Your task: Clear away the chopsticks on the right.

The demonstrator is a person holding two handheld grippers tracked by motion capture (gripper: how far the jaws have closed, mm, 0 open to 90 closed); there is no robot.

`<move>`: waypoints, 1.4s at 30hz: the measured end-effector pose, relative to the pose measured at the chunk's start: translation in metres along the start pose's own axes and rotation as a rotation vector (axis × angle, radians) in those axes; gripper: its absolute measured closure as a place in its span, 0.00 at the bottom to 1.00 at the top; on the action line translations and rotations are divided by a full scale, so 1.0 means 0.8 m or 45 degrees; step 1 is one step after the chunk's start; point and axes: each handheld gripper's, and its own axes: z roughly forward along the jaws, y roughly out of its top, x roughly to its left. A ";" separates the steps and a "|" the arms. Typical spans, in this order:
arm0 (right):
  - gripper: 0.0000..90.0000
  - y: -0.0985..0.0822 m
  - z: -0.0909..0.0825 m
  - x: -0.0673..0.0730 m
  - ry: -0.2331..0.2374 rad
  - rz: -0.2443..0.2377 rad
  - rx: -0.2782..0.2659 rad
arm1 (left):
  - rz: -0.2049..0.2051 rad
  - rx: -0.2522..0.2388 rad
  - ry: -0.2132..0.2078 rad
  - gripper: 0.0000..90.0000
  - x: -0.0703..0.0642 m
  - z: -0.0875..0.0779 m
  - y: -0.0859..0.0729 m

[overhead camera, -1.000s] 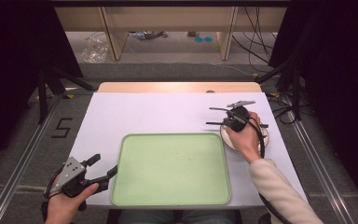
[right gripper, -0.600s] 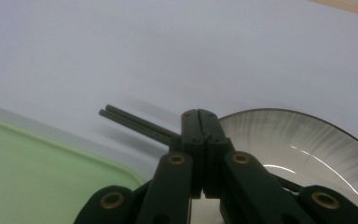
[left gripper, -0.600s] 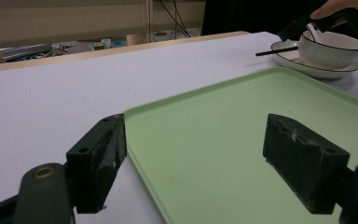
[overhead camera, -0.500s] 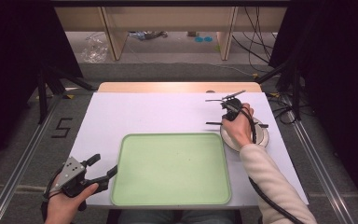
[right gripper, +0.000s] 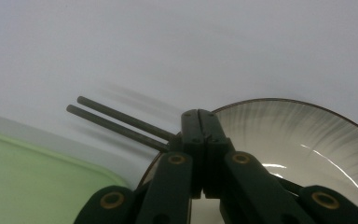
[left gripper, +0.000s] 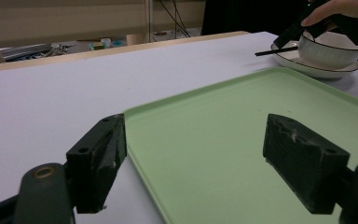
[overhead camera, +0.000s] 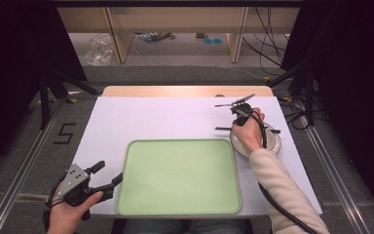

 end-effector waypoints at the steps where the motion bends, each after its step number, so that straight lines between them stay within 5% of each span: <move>1: 1.00 0.001 0.000 0.003 -0.012 0.014 0.016 | -0.001 -0.001 -0.001 0.24 0.000 0.000 0.000; 4: 1.00 0.001 -0.001 0.004 -0.021 0.000 0.029 | 0.000 -0.001 0.000 0.24 0.000 0.000 0.000; 6: 1.00 0.001 -0.003 0.009 -0.016 0.057 0.064 | 0.000 -0.001 -0.001 0.24 0.000 0.000 0.000; 7: 1.00 0.001 0.000 0.005 -0.019 -0.017 0.036 | 0.001 0.000 -0.001 0.24 0.000 0.000 0.000; 8: 1.00 0.000 0.000 0.008 -0.014 0.030 0.069 | 0.000 0.000 -0.001 0.24 0.000 0.000 0.000; 10: 1.00 -0.001 0.003 0.005 -0.017 -0.014 0.045 | 0.001 -0.001 0.000 0.24 0.000 0.000 0.000; 12: 1.00 0.000 0.001 0.010 -0.026 0.054 0.082 | 0.000 0.000 0.000 0.24 0.000 0.000 0.000; 15: 1.00 0.000 0.004 0.006 -0.031 0.019 0.073 | -0.001 0.002 0.000 0.24 0.000 0.000 0.000; 16: 1.00 0.000 0.004 0.008 -0.016 0.067 0.089 | 0.000 0.008 0.002 0.24 0.000 0.000 0.000; 23: 1.00 0.005 0.001 0.008 -0.009 -0.044 0.034 | -0.002 0.004 0.000 0.24 0.000 0.000 0.000; 24: 0.97 0.008 -0.003 0.011 0.002 -0.094 0.030 | -0.003 0.004 0.000 0.24 0.000 0.000 0.000; 25: 0.91 0.011 -0.005 0.014 0.021 -0.211 -0.007 | -0.004 0.005 0.001 0.24 0.000 0.000 0.000; 28: 0.83 0.020 -0.011 0.028 0.019 -0.637 -0.039 | -0.006 0.007 0.002 0.24 0.000 0.000 0.000; 29: 0.83 0.020 -0.011 0.028 0.019 -0.637 -0.039 | -0.006 0.007 0.002 0.24 0.000 0.000 0.000; 30: 0.81 0.023 -0.012 0.035 -0.007 -0.786 -0.050 | -0.008 0.006 0.002 0.24 0.000 0.000 0.000; 31: 0.78 0.030 -0.008 0.040 -0.059 -1.038 -0.014 | -0.009 0.006 0.001 0.24 0.000 0.000 0.000; 32: 0.77 0.030 -0.004 0.046 -0.083 -1.120 0.023 | -0.009 0.006 0.002 0.24 0.000 0.000 0.000; 33: 0.77 0.030 -0.004 0.046 -0.083 -1.120 0.023 | -0.009 0.006 0.002 0.24 0.000 0.000 0.000; 34: 0.77 0.033 0.000 0.048 -0.112 -1.229 0.064 | -0.010 0.007 0.002 0.24 0.001 -0.001 0.000; 36: 0.77 0.038 0.010 0.053 -0.120 -1.353 0.169 | -0.013 0.005 0.003 0.24 0.001 -0.001 -0.001; 42: 0.79 0.045 0.014 0.057 -0.112 -1.410 0.234 | -0.011 0.006 -0.003 0.24 0.001 0.000 -0.001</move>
